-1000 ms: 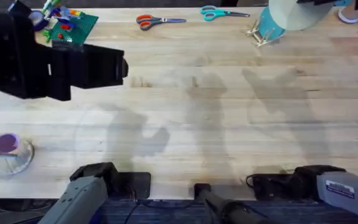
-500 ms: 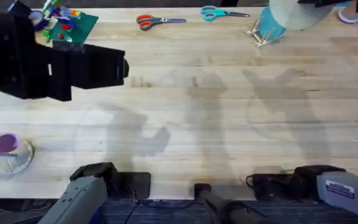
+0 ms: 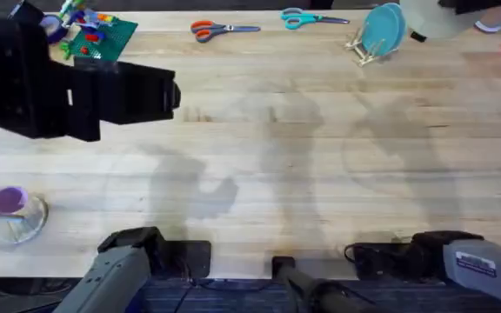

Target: Pick up the plates from the table one by one and place each into a slot on the dish rack.

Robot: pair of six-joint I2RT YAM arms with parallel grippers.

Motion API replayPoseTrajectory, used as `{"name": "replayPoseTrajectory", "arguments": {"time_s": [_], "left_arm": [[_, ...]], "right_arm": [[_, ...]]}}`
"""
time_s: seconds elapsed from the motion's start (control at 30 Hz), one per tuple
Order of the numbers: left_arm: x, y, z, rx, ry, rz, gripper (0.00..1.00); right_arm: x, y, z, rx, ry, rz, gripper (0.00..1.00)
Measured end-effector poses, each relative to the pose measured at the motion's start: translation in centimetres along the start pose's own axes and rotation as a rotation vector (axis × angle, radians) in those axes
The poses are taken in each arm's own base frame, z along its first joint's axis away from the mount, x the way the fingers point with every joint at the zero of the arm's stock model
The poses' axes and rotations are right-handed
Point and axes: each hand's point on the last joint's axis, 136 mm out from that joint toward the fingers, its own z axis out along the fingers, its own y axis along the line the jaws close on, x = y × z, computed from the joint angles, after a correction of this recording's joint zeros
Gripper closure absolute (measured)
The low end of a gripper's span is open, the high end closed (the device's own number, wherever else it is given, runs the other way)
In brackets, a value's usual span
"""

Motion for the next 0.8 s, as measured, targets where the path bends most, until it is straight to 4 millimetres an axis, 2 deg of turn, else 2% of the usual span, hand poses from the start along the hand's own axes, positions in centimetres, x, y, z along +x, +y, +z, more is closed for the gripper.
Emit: {"name": "replayPoseTrajectory", "arguments": {"time_s": [0.23,0.8], "left_arm": [[0.0,0.0,0.0,0.000,0.000,0.000,0.006],[0.0,0.0,0.0,0.000,0.002,-0.001,0.007]], "right_arm": [[0.3,-0.2,1.5,-0.013,0.038,0.002,0.971],[0.1,-0.4,1.5,-0.006,0.030,0.002,0.970]]}}
